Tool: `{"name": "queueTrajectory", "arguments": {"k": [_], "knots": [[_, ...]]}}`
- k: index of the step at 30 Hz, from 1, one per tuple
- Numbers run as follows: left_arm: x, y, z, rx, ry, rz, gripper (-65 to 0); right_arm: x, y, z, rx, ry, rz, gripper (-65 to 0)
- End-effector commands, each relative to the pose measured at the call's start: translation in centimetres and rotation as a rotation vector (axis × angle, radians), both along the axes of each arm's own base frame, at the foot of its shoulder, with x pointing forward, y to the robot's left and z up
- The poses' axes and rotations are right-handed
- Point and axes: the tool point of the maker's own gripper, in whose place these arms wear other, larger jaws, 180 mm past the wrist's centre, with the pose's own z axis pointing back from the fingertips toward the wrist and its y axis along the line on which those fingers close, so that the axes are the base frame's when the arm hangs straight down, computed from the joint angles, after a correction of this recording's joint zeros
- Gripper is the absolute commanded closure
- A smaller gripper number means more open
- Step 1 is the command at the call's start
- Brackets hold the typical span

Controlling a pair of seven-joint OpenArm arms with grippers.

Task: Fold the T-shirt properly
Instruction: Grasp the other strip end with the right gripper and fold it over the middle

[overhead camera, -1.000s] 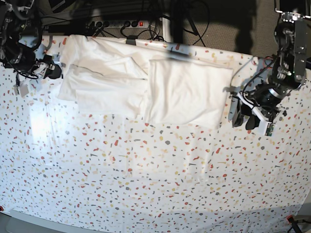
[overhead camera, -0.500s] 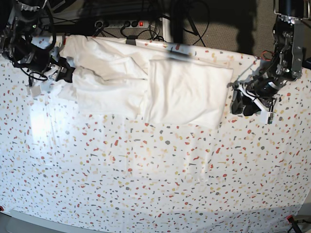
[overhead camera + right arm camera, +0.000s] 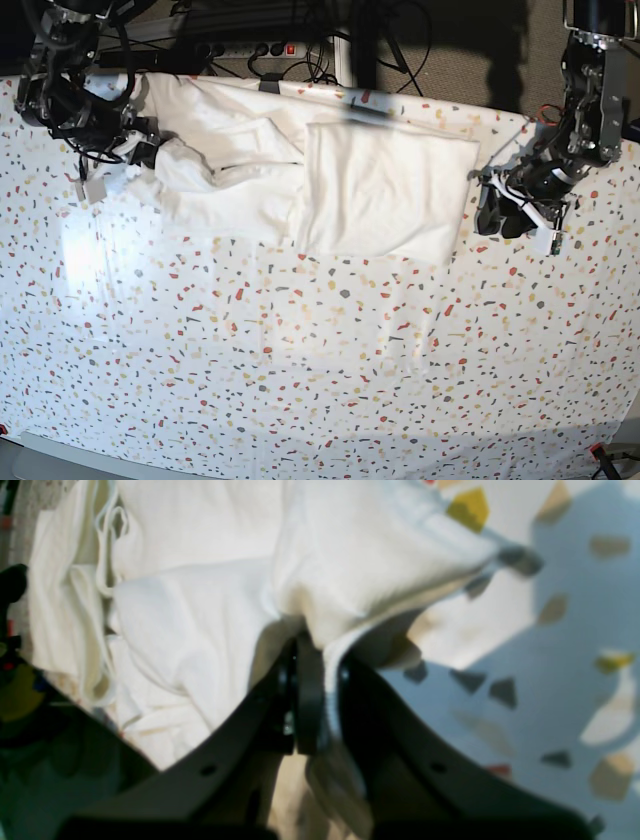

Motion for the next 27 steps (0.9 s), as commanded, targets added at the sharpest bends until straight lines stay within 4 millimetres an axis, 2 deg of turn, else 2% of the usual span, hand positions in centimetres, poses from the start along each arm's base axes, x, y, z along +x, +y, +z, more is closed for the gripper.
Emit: {"name": "queueTrajectory", "arguments": {"k": [1, 11, 14, 17, 24, 27], "knots": [[1.1, 0.4, 1.6, 0.004, -0.058, 0.001, -25.5, 0.7, -1.3, 0.7, -0.046, -0.032, -0.015, 0.0], [0.4, 0.4, 0.5, 0.021, -0.032, -0.023, -25.3, 1.5, -7.2, 3.6, -0.215, -0.058, 0.002, 0.0], [-0.2, -0.1, -0.2, 0.007, -0.015, -0.065, -25.3, 1.9, -7.5, 4.9, -0.218, -0.076, 0.021, 0.0], [-0.9, -1.0, -1.1, -0.019, 0.007, -0.105, -25.4, 2.2, -5.5, 6.4, -0.171, -0.105, 0.070, 0.0], [-2.6, -5.1, -3.6, -0.117, 0.062, -0.157, -25.3, 3.2, 1.9, 11.7, -0.087, -0.294, 0.187, 0.0], [-3.7, -7.0, -4.7, -0.125, 0.089, -0.208, -25.3, 3.4, 4.8, 13.2, -0.045, -0.366, 0.190, 0.0]]}}
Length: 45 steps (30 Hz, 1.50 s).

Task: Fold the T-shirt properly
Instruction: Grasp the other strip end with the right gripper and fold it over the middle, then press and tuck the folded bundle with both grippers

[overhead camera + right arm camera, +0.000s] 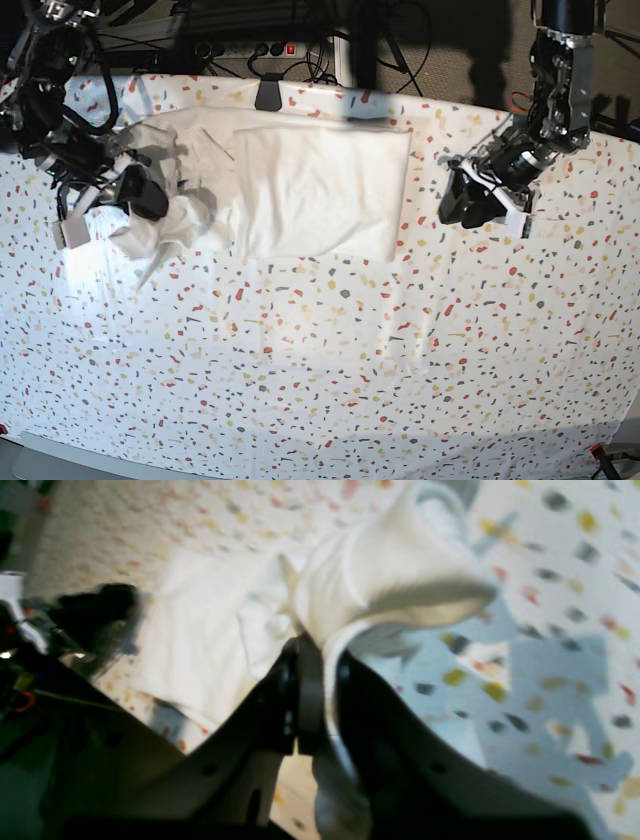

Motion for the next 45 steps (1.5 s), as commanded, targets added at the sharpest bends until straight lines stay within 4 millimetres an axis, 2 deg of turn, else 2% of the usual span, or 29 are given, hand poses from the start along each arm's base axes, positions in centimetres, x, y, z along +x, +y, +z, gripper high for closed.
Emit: {"name": "queueTrajectory", "arguments": {"k": [1, 5, 9, 17, 24, 26, 30, 31, 33, 34, 35, 37, 40, 45], "knots": [[-1.4, -1.0, -1.4, 0.031, 0.060, -0.053, -25.3, 0.6, 0.7, 1.8, 0.027, -0.069, 0.006, 0.0], [-2.1, -3.2, -1.9, -0.008, 0.094, -0.080, -25.3, 1.2, 4.0, 1.9, 0.123, -0.090, 0.013, 0.0], [-2.7, -4.7, -2.3, -0.024, 0.128, -0.099, -25.3, 1.8, 8.6, 2.3, 0.196, -0.102, 0.101, 0.0], [-2.7, -4.7, -2.4, -0.021, 0.133, -0.102, -25.3, 2.2, 18.0, 1.7, 0.131, -0.092, 0.301, 0.0], [-2.7, -4.7, -2.3, -0.022, 0.133, -0.101, -25.3, 1.6, 23.9, 2.5, 0.129, -0.136, 0.387, 0.0], [-2.7, -4.7, -2.4, -0.021, 0.134, -0.102, -25.3, 1.6, 24.9, 2.7, 0.128, -0.154, 0.396, 0.0], [-2.7, -4.7, -2.4, -0.021, 0.133, -0.102, -25.3, 1.9, 25.6, 2.3, 0.080, -0.177, 0.394, 0.0], [-2.7, -4.7, -2.4, -0.021, 0.133, -0.102, -25.4, 1.9, 25.7, 2.5, 0.083, -0.185, 0.397, -4.9], [-2.7, -4.7, -2.4, -0.021, 0.133, -0.102, -25.3, 2.0, 26.1, 3.1, 0.108, -0.210, 0.395, -21.0], [-2.7, -4.7, -2.3, -0.021, 0.133, -0.102, -25.4, 2.0, 26.3, 3.5, 0.125, -0.222, 0.396, -25.7], [-2.7, -4.7, -2.3, -0.021, 0.133, -0.101, -25.4, 2.0, 26.5, 3.9, 0.152, -0.231, 0.396, -27.7], [-2.6, -4.6, -2.3, -0.020, 0.130, -0.101, -25.4, 1.8, 26.8, 4.7, 0.211, -0.239, 0.403, -27.8], [-2.3, -3.6, -2.2, 0.003, 0.123, -0.100, -25.4, 1.5, 27.3, 5.7, 0.282, -0.246, 0.414, -27.8], [-0.9, 0.3, -1.1, 0.037, 0.090, -0.075, -25.4, 1.9, 27.3, 6.5, 0.284, -0.264, 0.427, -27.8]]}}
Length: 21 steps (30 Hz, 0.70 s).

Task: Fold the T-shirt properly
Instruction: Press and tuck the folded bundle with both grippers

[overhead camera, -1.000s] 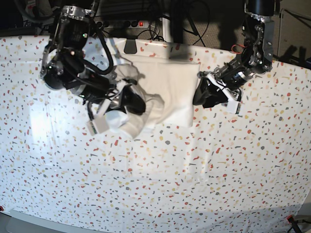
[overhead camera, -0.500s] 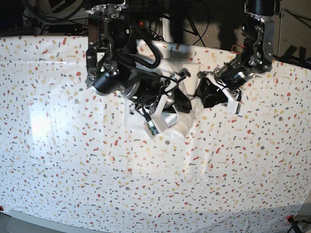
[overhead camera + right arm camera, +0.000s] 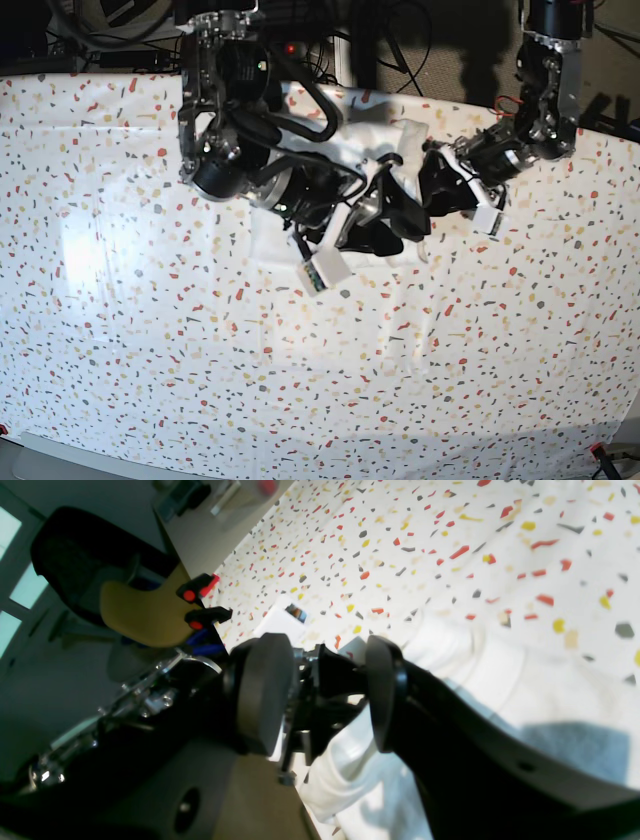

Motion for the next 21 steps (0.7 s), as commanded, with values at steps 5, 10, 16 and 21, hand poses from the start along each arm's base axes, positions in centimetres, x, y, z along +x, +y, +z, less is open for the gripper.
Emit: {"name": "queueTrajectory", "arguments": {"k": [5, 10, 16, 21], "knots": [[1.9, 6.3, 2.6, 0.018, -0.019, 0.070, -25.3, 2.0, -0.1, 2.6, -0.030, -0.106, -0.006, -22.9], [3.0, 9.6, 6.2, 0.022, -0.082, 0.089, -25.2, 4.1, -2.3, 1.4, -0.229, -0.154, -0.044, -5.6], [2.2, 7.3, 9.0, -0.040, -0.092, 0.009, -19.0, 5.2, -6.6, -1.3, -0.450, -0.180, -0.100, 0.0], [-0.7, 2.7, 11.5, -0.138, -0.147, -0.065, -18.3, 6.5, -10.4, -2.4, -0.547, -0.200, -0.170, 0.0]]}}
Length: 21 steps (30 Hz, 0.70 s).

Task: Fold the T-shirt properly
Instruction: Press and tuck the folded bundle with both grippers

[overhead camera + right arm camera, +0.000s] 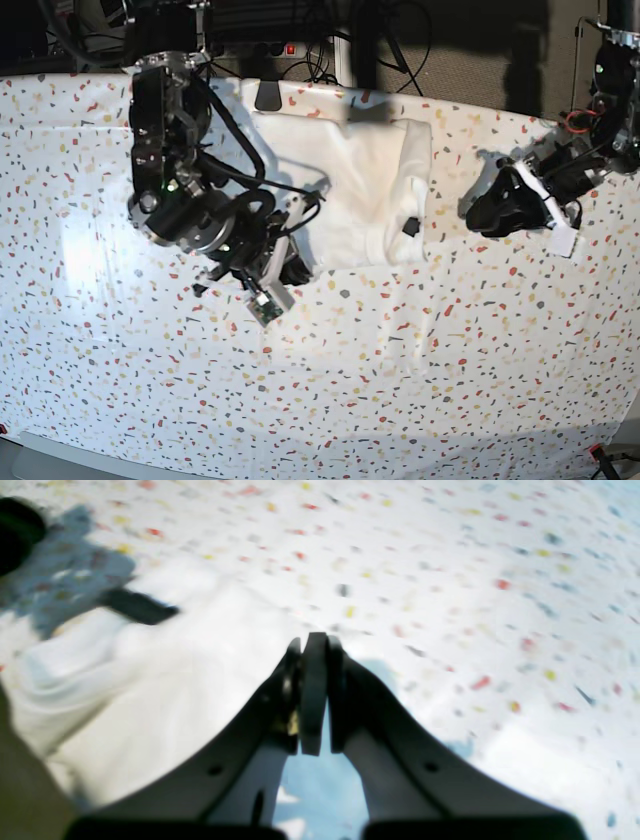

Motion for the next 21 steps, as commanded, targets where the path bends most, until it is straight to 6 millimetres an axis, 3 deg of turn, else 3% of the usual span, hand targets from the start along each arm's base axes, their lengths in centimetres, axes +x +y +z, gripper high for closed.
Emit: {"name": "queueTrajectory", "arguments": {"k": [1, 5, 8, 14, 18, 21], "knots": [[-0.4, -0.9, 1.5, -0.040, -0.040, -0.012, -18.0, 0.9, -0.6, 0.9, 0.019, -0.039, -0.015, 0.0], [-3.3, -4.1, 1.5, -0.100, -0.026, -0.029, -17.5, 1.7, -3.1, -1.9, 0.024, 0.017, -0.067, 0.0], [-4.7, -5.6, 0.5, -0.117, 0.004, -0.017, -17.5, 1.8, -3.5, -3.5, 0.025, 0.053, -0.073, 0.0], [-5.9, -7.1, -0.8, -0.122, 0.038, -0.001, -17.5, 1.9, -3.5, -3.8, 0.038, 0.055, -0.075, 0.0], [-5.3, -7.1, 1.2, -0.174, -0.014, 0.015, -17.5, 1.9, -3.5, -4.1, 0.037, 0.065, -0.076, 0.0], [-5.9, -8.3, 2.8, -0.165, -0.035, -0.049, -17.5, 2.0, -3.5, -4.7, 0.039, 0.082, -0.079, 0.0]]}}
